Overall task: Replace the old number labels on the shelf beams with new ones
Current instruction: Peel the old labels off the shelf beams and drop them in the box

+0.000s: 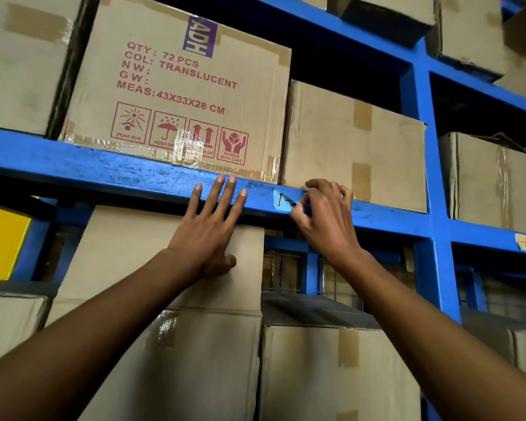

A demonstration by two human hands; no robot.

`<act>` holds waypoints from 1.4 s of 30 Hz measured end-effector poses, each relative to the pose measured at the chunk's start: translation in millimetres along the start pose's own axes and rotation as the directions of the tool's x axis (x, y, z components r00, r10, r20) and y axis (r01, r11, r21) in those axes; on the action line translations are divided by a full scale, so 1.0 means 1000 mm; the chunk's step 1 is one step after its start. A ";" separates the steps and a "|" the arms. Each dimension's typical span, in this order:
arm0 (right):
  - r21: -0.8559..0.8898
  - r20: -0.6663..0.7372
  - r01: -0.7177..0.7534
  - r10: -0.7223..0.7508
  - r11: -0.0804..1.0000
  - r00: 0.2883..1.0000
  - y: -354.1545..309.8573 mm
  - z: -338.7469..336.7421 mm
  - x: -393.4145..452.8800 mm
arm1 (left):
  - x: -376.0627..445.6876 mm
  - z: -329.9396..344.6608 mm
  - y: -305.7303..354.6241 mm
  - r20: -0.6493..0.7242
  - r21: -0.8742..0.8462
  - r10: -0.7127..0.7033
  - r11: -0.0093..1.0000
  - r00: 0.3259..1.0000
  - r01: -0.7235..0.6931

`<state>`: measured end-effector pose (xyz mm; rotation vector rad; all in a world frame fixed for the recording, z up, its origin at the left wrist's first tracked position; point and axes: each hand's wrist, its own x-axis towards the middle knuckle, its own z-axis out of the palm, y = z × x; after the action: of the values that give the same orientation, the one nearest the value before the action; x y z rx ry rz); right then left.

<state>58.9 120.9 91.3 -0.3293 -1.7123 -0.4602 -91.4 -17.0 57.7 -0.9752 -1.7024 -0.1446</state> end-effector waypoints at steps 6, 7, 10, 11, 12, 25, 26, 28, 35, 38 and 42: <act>0.161 0.014 -0.009 0.007 0.987 1.000 0.012 -0.019 -0.025 | -0.010 0.000 0.015 0.007 -0.047 -0.022 0.999 1.000 0.023; 0.159 0.014 -0.018 0.016 0.987 1.000 0.017 -0.022 -0.030 | -0.011 0.000 0.019 0.003 -0.067 -0.022 0.997 1.000 0.022; 0.167 0.015 -0.063 0.061 0.984 0.998 0.035 -0.030 -0.046 | -0.016 0.001 0.042 -0.031 -0.160 0.013 0.987 0.999 -0.017; 0.170 0.023 -0.085 0.082 0.982 0.996 0.042 -0.034 -0.055 | -0.018 0.002 0.055 -0.048 -0.196 0.031 0.980 0.998 -0.040; 0.169 0.032 -0.104 0.100 0.980 0.994 0.048 -0.037 -0.064 | -0.020 0.003 0.068 -0.061 -0.231 0.046 0.971 0.997 -0.059; 0.086 0.153 -0.401 0.386 0.912 0.910 0.188 -0.076 -0.223 | -0.045 0.030 0.302 0.013 -0.405 0.330 0.865 0.944 -0.297; 0.073 0.165 -0.413 0.398 0.908 0.903 0.199 -0.080 -0.234 | -0.047 0.033 0.318 0.016 -0.398 0.344 0.864 0.939 -0.309; 0.036 0.200 -0.434 0.419 0.900 0.886 0.222 -0.086 -0.253 | -0.050 0.041 0.350 0.019 -0.379 0.381 0.858 0.924 -0.346; 0.056 0.311 -0.525 0.485 0.849 0.818 0.299 -0.084 -0.331 | -0.068 0.088 0.457 0.099 -0.225 0.463 0.873 0.881 -0.433; 0.083 0.358 -0.594 0.533 0.800 0.767 0.312 -0.076 -0.368 | -0.093 0.104 0.482 0.140 -0.203 0.381 0.915 0.914 -0.350; 0.132 0.466 -0.718 0.596 0.684 0.654 0.317 -0.062 -0.437 | -0.148 0.124 0.515 0.183 -0.229 0.433 0.892 0.883 -0.390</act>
<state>342.1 385.4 -289.6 -0.8327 -1.8536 0.4616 163.8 307.8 -304.8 -1.5262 -1.6643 0.0980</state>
